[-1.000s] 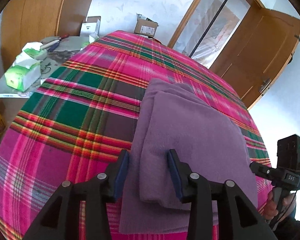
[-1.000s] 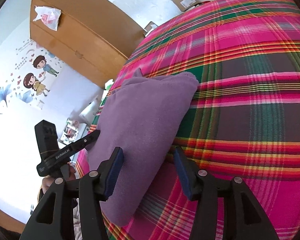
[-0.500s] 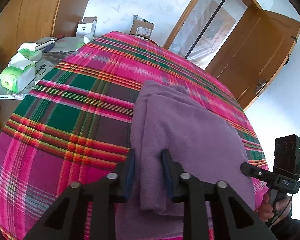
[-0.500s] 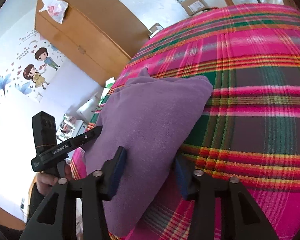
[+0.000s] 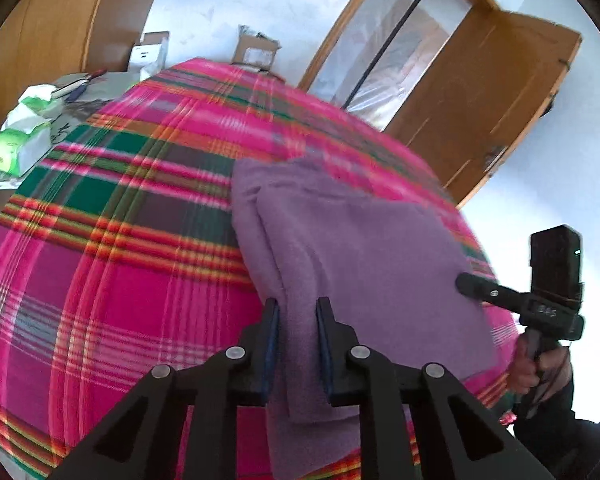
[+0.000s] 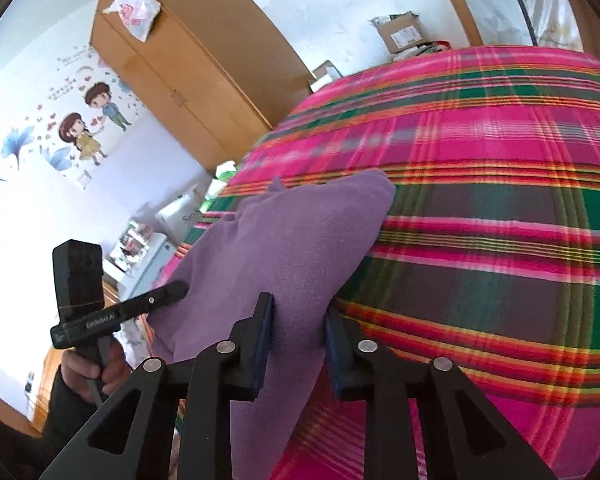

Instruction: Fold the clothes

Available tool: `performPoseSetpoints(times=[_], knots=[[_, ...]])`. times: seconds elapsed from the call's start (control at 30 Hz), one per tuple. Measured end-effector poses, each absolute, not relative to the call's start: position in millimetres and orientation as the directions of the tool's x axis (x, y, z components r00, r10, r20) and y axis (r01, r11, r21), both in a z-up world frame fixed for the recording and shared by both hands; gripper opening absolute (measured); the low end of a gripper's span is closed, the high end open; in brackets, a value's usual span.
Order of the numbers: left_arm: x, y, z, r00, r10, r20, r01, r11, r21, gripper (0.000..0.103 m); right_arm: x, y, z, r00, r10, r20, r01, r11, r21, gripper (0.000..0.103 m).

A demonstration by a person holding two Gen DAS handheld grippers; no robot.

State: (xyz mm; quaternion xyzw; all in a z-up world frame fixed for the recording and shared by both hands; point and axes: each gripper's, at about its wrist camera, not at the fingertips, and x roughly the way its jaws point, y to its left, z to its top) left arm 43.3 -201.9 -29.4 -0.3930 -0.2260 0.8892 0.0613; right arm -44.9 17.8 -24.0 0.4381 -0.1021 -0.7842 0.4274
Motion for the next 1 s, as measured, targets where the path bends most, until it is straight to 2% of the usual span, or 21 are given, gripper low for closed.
performPoseSetpoints(times=[0.1, 0.47, 0.8, 1.0], knots=[[42, -205, -32, -0.679, 0.290, -0.675, 0.082, -0.883, -0.462, 0.024, -46, 19, -30, -0.239, -0.755, -0.611, 0.566, -0.619, 0.544, 0.041], [36, -207, -42, -0.687, 0.312, -0.656, 0.091, -0.859, -0.504, 0.035, -47, 22, -38, -0.219, -0.771, -0.598, 0.545, -0.606, 0.580, 0.042], [38, -209, -43, -0.713, 0.320, -0.624, 0.074, -0.850, -0.521, 0.035, -51, 23, -51, -0.197, -0.798, -0.569, 0.505, -0.580, 0.639, 0.044], [37, -205, -42, -0.714, 0.294, -0.635, 0.098, -0.856, -0.507, 0.033, -40, 18, -45, -0.247, -0.763, -0.598, 0.545, -0.619, 0.565, 0.039]])
